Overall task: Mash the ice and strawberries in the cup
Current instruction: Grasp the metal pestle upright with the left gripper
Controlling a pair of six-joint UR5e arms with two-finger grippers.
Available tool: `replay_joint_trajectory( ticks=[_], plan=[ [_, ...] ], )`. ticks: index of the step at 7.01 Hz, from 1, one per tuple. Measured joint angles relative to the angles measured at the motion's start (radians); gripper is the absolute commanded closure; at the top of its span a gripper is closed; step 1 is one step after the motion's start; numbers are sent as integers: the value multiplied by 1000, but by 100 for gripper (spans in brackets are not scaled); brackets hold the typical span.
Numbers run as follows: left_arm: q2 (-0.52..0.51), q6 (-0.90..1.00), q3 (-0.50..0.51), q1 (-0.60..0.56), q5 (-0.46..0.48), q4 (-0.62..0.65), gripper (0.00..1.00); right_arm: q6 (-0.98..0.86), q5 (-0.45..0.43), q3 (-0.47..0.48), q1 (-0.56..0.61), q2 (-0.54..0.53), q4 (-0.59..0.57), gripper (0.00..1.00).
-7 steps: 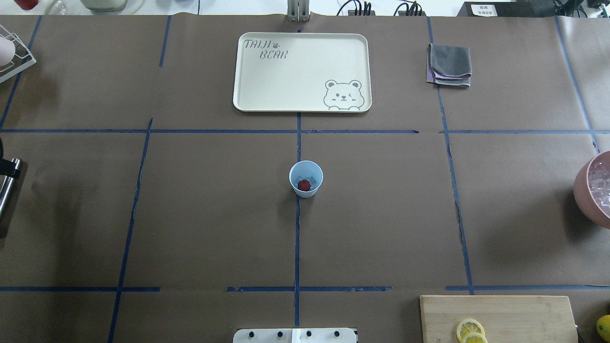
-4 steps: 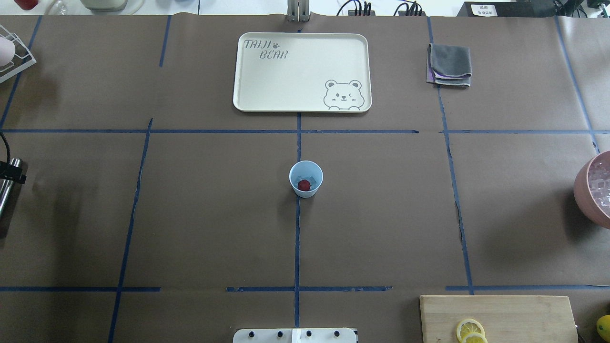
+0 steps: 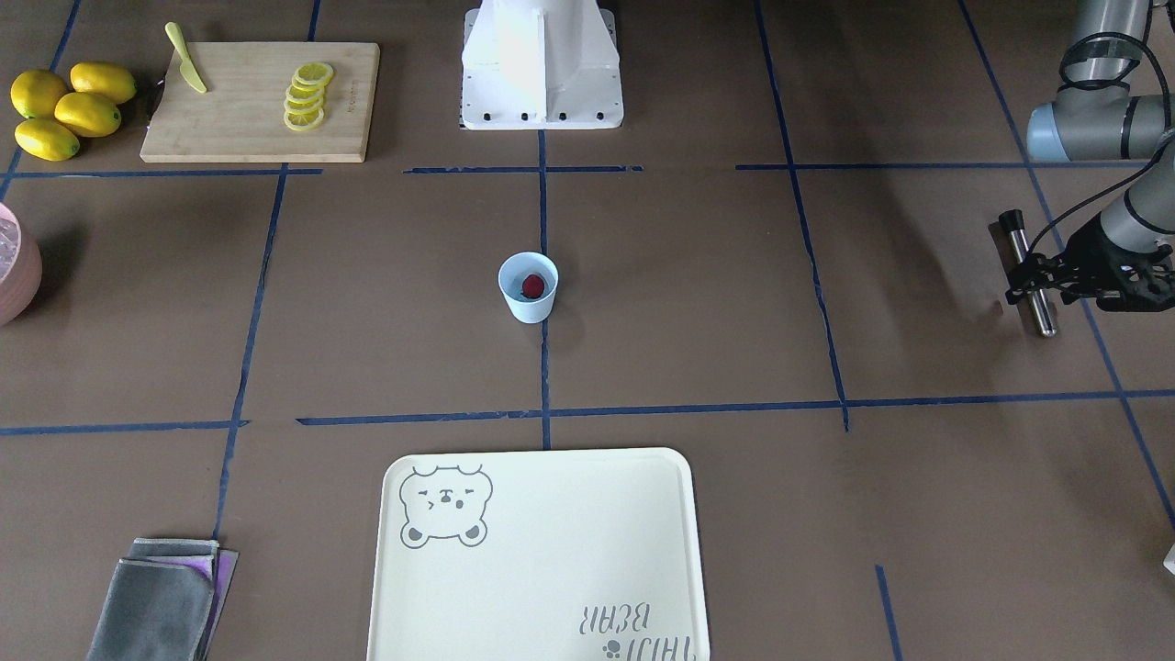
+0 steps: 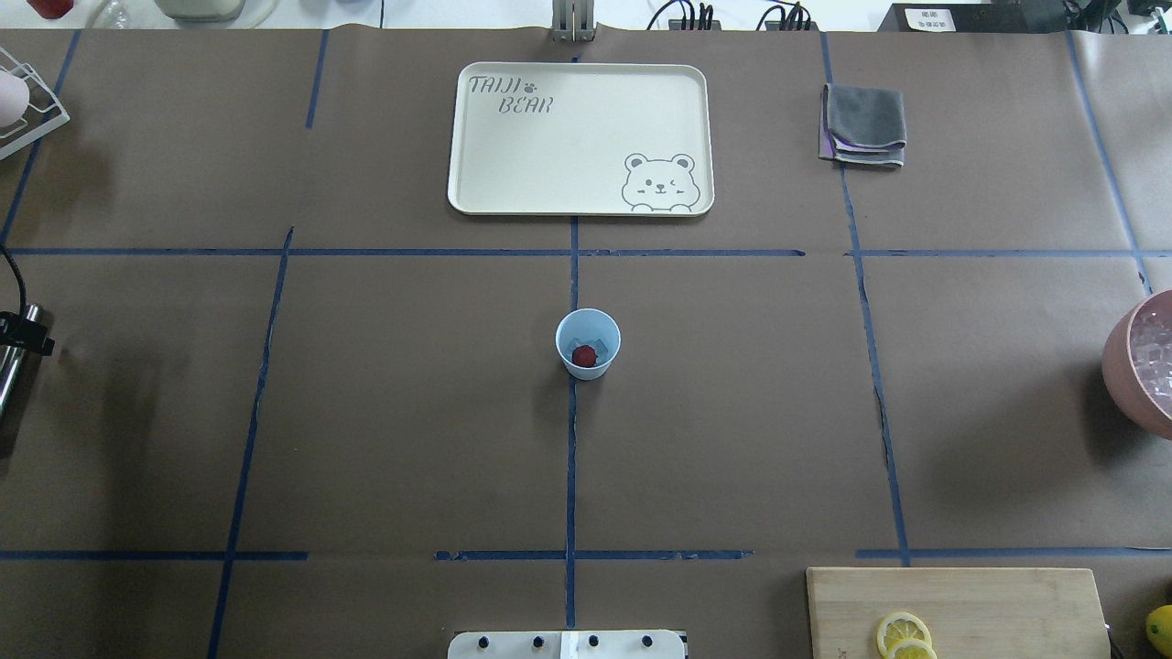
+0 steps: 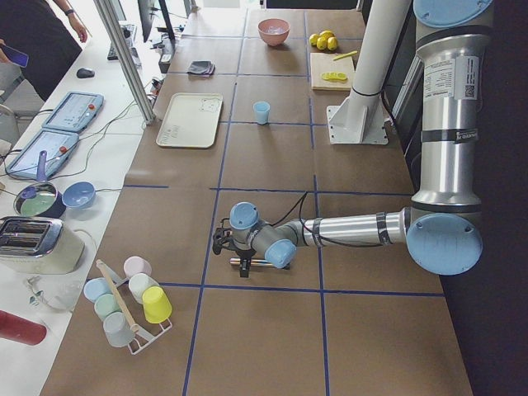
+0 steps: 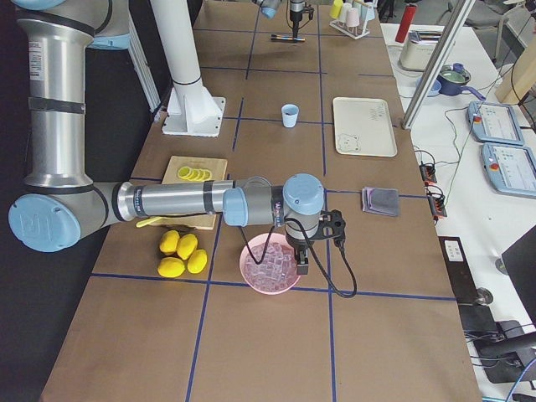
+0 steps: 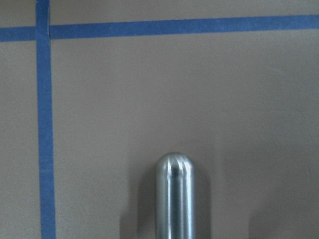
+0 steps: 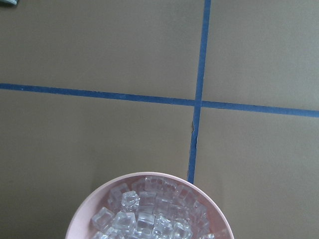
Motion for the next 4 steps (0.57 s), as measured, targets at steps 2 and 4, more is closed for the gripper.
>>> replay_joint_trajectory(
  ticks=[2, 4],
  plan=[
    [2, 0, -1, -1, 0, -1, 61, 0, 0, 0, 1, 0, 0, 1],
    [3, 2, -2, -4, 0, -1, 83, 0, 0, 0, 1, 0, 0, 1]
  ],
)
